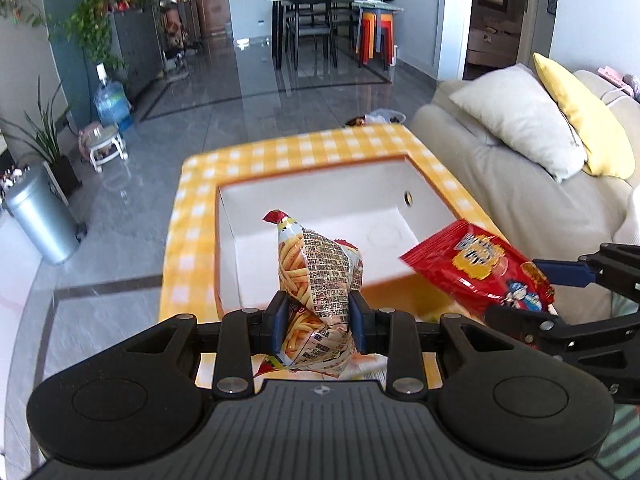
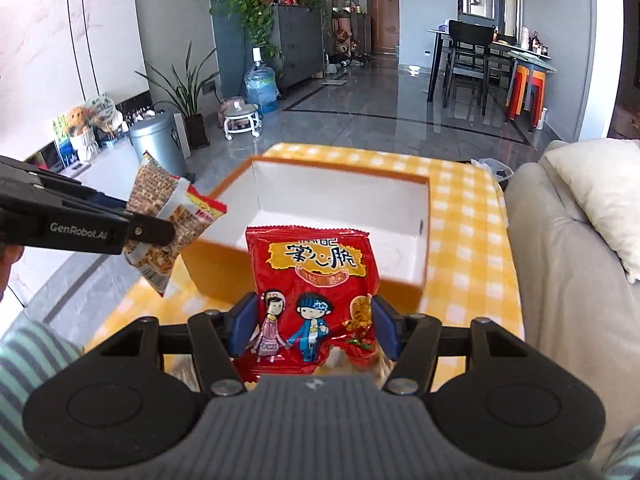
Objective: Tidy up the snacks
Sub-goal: 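Lift both held bags and carry them over the orange box, then lower both bags into the box and open both tools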
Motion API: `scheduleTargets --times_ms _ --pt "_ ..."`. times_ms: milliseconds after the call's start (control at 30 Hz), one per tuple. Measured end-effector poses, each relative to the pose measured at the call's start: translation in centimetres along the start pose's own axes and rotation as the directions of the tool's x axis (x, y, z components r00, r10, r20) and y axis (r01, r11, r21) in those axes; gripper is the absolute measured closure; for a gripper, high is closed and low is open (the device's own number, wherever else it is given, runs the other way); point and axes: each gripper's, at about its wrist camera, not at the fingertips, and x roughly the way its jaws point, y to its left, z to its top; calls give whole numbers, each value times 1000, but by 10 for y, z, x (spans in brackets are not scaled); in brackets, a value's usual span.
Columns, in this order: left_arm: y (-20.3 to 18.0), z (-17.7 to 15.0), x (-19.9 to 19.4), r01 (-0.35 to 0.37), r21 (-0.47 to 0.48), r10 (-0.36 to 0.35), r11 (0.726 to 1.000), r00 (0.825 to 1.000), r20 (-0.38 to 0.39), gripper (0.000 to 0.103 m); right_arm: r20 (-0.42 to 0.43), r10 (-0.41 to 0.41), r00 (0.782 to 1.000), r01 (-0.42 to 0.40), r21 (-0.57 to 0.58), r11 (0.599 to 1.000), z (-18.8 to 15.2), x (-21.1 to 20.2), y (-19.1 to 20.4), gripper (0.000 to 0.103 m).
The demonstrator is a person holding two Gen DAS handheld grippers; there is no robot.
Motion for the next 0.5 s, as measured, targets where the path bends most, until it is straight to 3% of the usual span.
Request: scheduleTargets --times_ms 233,500 --pt "13 32 22 -29 23 29 999 1000 0 68 -12 0 1000 -1 -22 1000 42 37 3 45" --pt "23 54 74 -59 70 64 996 995 -81 68 -78 -24 997 17 -83 996 77 90 10 45"
